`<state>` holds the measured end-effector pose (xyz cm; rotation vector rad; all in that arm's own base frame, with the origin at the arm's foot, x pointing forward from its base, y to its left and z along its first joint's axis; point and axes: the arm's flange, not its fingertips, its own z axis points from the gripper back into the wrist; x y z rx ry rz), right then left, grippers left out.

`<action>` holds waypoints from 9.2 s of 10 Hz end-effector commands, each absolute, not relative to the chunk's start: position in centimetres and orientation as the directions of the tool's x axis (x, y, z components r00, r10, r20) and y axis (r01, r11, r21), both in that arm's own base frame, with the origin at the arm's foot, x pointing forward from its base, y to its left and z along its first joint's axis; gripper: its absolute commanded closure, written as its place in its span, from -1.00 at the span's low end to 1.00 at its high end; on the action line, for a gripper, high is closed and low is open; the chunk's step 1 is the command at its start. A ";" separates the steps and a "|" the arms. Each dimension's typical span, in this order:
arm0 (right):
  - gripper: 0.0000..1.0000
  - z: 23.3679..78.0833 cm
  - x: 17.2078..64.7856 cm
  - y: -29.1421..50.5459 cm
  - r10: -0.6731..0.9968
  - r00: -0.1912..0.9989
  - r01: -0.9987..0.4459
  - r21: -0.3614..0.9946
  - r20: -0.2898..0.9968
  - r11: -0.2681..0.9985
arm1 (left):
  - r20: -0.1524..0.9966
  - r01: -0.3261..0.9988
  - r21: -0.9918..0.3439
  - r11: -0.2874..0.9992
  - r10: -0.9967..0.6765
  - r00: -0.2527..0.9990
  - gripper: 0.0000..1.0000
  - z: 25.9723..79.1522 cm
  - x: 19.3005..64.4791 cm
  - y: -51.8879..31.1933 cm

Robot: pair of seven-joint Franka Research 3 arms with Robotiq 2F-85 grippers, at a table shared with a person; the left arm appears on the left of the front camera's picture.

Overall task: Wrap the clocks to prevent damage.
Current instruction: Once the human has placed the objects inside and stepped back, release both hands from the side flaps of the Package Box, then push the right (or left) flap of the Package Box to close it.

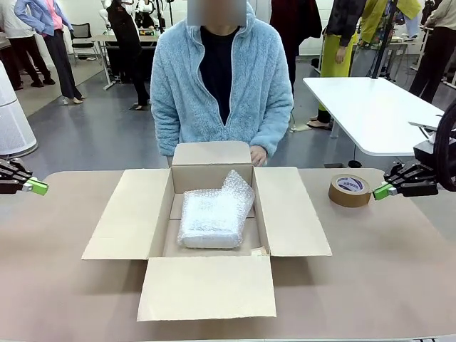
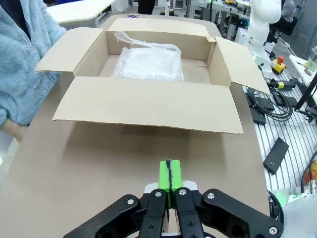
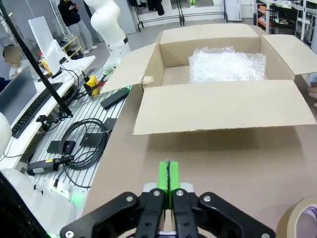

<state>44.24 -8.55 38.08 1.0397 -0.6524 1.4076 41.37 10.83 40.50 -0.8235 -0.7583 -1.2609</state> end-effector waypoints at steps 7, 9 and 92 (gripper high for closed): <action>0.98 38.1 44.2 -8.5 0.470 0.107 -0.973 0.190 0.876 -0.134 | 0.854 0.987 -0.112 0.111 -0.497 0.153 0.99 40.5 41.4 10.9; 0.98 38.1 44.2 -8.5 0.470 0.107 -0.973 0.190 0.876 -0.134 | 0.854 0.987 -0.112 0.111 -0.497 0.153 0.99 40.5 41.4 10.9; 0.98 38.1 44.2 -8.5 0.470 0.107 -0.973 0.190 0.876 -0.134 | 0.991 0.999 0.043 0.002 -0.126 -0.043 0.99 27.9 47.1 -11.3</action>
